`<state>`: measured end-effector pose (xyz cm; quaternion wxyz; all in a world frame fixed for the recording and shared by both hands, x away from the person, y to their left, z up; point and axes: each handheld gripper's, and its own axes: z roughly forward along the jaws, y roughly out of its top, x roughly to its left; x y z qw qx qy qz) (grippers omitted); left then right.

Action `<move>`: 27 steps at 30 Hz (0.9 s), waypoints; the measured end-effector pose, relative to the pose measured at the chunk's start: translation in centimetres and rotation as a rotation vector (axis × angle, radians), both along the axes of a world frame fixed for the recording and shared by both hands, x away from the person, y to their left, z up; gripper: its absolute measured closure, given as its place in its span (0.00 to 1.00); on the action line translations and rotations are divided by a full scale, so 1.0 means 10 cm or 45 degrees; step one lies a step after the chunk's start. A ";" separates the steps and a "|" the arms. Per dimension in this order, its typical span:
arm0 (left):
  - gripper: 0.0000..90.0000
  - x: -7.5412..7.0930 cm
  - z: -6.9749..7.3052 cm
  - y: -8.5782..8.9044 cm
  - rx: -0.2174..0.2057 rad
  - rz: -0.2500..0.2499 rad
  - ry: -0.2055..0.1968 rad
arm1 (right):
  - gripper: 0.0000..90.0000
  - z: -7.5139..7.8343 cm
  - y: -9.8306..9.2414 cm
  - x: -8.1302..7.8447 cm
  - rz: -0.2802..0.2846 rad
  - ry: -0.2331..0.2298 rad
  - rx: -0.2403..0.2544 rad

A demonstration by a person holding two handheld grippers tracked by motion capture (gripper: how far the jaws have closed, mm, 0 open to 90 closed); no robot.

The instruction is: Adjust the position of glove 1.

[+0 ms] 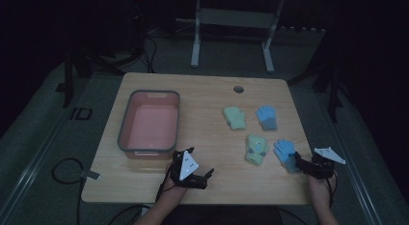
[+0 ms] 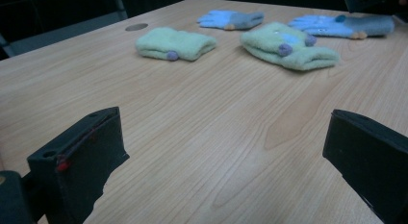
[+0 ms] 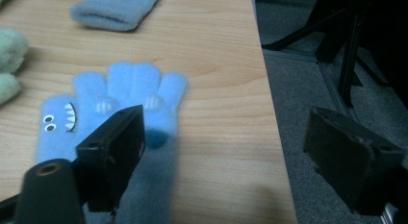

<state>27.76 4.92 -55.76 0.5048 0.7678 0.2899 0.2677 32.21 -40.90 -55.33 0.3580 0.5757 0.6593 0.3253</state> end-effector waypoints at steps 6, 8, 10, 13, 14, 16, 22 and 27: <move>0.01 0.01 0.00 0.02 -0.014 0.001 0.017 | 0.14 0.00 0.00 -0.01 0.031 0.035 0.010; 0.01 0.02 0.00 0.02 -0.017 0.003 0.019 | 0.13 0.01 0.00 -0.02 0.044 0.071 0.001; 0.01 0.02 0.00 0.02 -0.014 0.001 0.017 | 0.16 0.03 0.01 -0.02 0.089 0.183 0.033; 0.01 0.01 0.00 0.02 -0.013 0.002 0.016 | 0.19 0.07 0.01 0.01 0.139 0.261 0.123; 0.01 0.01 0.00 0.02 -0.013 0.001 0.015 | 0.14 0.09 0.03 0.01 0.130 0.274 0.120; 0.01 0.01 0.00 0.02 -0.014 0.001 0.012 | 0.13 0.14 0.04 0.02 0.155 0.283 0.131; 0.01 0.01 0.00 0.02 -0.015 -0.003 0.012 | 0.15 0.35 0.04 0.03 0.126 0.262 0.136; 0.01 0.01 0.00 0.02 -0.017 -0.006 0.012 | 0.23 0.52 -0.02 0.09 0.108 0.240 0.125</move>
